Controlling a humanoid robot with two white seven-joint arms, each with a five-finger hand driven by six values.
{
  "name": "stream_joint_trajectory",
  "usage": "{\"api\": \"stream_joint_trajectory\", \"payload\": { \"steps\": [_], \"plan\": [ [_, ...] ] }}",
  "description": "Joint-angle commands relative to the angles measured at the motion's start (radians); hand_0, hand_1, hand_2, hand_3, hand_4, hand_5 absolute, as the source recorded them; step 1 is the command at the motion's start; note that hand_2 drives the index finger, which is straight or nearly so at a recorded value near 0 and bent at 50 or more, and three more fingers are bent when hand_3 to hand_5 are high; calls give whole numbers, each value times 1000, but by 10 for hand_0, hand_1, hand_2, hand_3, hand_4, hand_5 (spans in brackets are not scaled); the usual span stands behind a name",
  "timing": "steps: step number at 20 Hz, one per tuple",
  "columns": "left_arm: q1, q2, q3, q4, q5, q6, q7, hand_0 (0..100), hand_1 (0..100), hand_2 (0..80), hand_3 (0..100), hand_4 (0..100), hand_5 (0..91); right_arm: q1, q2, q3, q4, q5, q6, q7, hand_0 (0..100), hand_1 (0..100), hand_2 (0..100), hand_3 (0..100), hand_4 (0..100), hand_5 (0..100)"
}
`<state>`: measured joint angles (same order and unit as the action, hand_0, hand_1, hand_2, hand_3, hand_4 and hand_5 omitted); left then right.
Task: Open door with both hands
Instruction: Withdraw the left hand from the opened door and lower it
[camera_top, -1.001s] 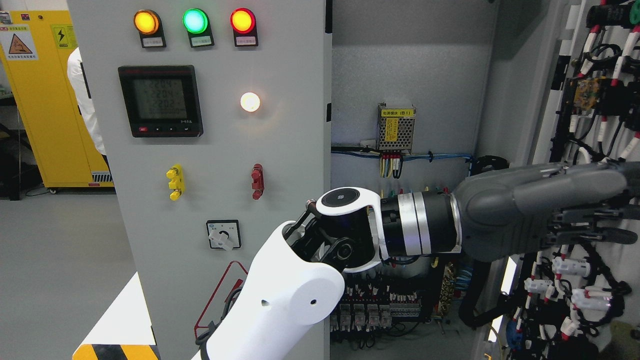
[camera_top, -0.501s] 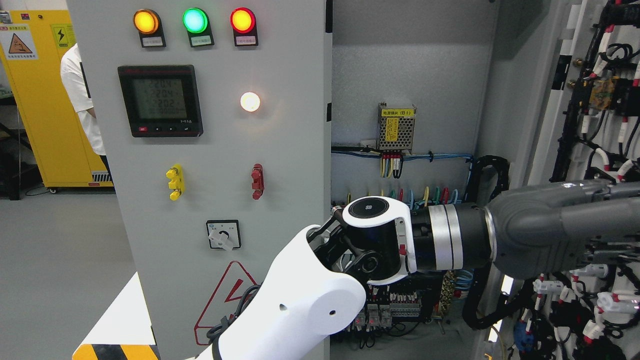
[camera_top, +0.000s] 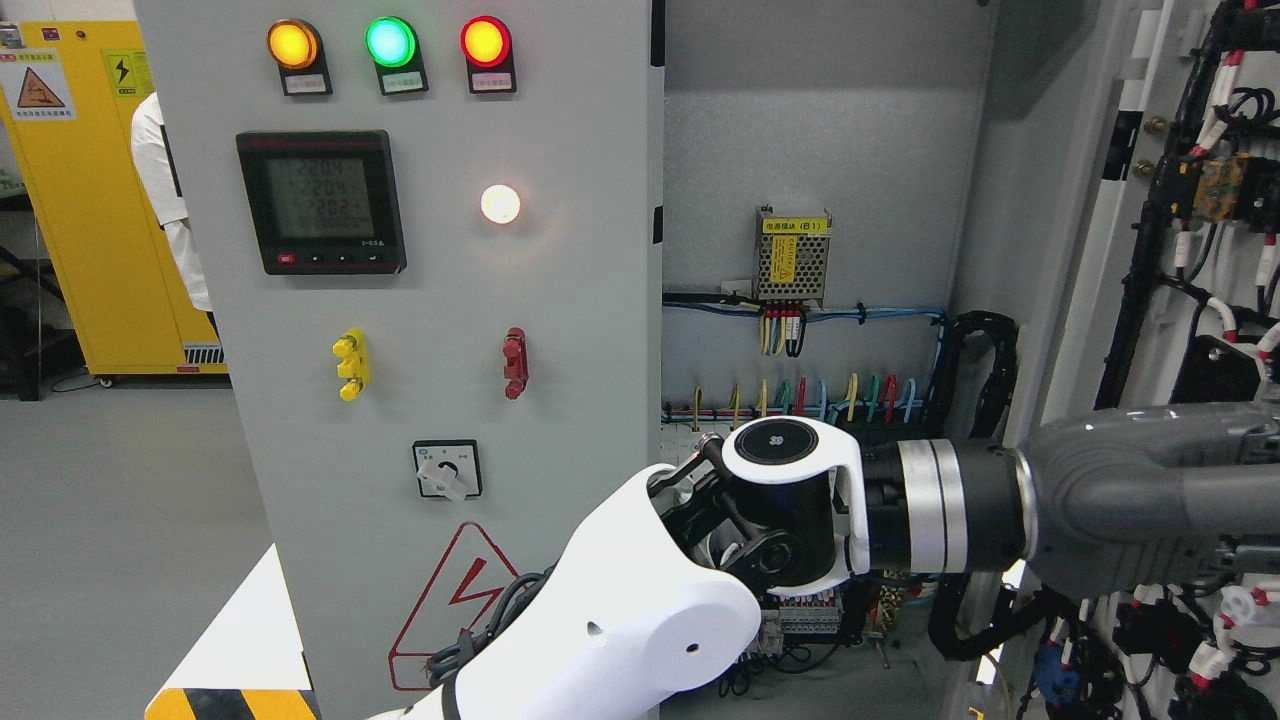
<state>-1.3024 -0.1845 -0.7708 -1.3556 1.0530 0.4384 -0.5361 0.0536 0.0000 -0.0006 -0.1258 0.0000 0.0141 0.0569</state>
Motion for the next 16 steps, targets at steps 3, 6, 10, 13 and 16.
{"api": "stream_joint_trajectory", "payload": {
  "steps": [3, 6, 10, 13, 16],
  "plan": [
    [20, 5, 117, -3, -56, 74, -1, 120, 556, 0, 0, 0, 0, 0, -17, -33, 0, 14, 0, 0, 0, 500, 40, 0, 0, 0],
    [66, 3, 192, -20, -85, 95, -2, 120, 556, 0, 0, 0, 0, 0, -17, -33, 0, 14, 0, 0, 0, 500, 40, 0, 0, 0],
    [126, 5, 271, -80, -116, 97, -2, 120, 556, 0, 0, 0, 0, 0, -17, -33, 0, 14, 0, 0, 0, 500, 40, 0, 0, 0],
    [208, 13, 301, -158, -136, 97, -2, 120, 556, 0, 0, 0, 0, 0, -17, -33, 0, 14, 0, 0, 0, 500, 40, 0, 0, 0],
    [335, 26, 315, -232, -259, 95, -2, 120, 556, 0, 0, 0, 0, 0, -17, -33, 0, 14, 0, 0, 0, 500, 40, 0, 0, 0]
  ]
}}
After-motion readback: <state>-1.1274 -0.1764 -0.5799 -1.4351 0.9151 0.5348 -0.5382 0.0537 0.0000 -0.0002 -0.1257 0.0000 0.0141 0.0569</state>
